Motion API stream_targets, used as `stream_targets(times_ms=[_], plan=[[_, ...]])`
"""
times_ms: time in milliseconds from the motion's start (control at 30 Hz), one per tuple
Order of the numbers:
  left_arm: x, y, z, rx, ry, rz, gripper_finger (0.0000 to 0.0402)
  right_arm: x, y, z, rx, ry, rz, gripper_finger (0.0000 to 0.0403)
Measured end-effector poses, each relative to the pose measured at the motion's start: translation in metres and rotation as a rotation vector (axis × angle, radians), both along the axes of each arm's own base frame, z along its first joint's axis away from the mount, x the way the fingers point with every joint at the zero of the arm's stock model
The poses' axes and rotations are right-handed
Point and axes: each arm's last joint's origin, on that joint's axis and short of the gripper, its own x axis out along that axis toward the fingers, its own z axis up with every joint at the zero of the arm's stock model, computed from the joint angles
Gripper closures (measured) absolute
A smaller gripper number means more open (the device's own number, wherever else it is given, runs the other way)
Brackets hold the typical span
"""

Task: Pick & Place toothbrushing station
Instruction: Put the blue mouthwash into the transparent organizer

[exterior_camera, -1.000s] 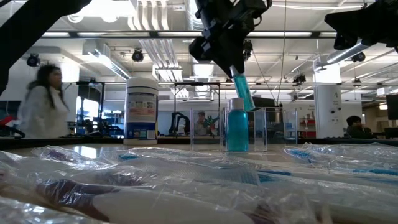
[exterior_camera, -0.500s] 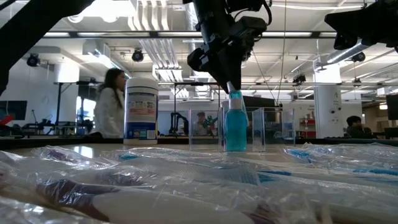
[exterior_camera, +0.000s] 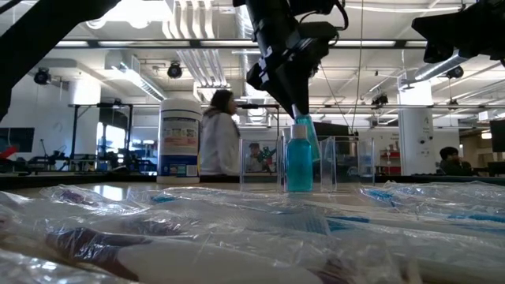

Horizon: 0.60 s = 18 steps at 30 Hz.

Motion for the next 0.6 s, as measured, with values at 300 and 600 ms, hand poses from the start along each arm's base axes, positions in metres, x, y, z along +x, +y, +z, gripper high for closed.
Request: stream_targets(times_ms=[300,600], plan=[[0.000,-0.001,-0.010,0.032,0.027,-0.092,0.0301,0.000,0.000,0.000,0.000,0.002,0.001,0.0394],[0.001,-0.001,-0.025,0.051,0.027,-0.164,0.0301,0.000,0.000,-0.001,0.003,0.008,0.002,0.0394]])
